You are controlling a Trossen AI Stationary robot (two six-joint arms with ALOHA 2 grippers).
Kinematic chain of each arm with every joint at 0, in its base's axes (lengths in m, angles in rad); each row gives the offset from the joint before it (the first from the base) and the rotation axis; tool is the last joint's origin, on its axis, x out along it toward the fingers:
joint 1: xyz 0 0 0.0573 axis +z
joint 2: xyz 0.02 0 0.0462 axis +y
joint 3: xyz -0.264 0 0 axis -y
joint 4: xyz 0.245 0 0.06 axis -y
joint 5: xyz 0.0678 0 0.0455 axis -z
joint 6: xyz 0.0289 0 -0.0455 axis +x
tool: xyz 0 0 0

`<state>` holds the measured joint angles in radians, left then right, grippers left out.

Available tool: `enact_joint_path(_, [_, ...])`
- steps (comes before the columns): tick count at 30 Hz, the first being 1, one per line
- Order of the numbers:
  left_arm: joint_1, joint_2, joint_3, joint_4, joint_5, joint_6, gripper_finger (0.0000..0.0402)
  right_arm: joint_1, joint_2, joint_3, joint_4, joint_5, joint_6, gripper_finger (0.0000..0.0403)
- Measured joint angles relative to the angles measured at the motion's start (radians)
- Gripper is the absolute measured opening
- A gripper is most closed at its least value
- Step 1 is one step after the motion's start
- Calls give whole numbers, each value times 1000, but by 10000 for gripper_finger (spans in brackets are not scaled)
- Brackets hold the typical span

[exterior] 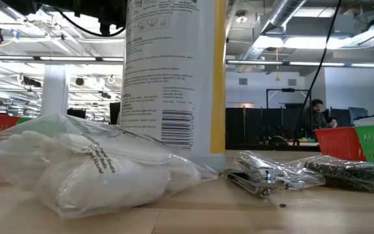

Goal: Pick & Place Travel size toiletries
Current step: Put the white vanity pack into the right red bin

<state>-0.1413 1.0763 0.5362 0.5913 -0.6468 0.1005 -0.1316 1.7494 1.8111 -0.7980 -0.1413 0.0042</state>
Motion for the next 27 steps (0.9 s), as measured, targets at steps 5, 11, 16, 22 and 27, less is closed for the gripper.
enact_joint_path(5, [0,0,0,1,0,0,0,15,5,0,-5,-4,-1,123])
enact_joint_path(11, [0,0,0,1,0,0,0,13,6,0,-9,-3,-3,123])
enact_joint_path(16, [0,0,0,1,0,0,0,13,6,0,-9,-3,-3,123])
enact_joint_path(22, [-1,0,0,1,0,0,0,12,6,0,-10,-2,-2,123])
enact_joint_path(27, [-5,0,0,1,0,0,0,13,6,0,-10,-2,4,123])
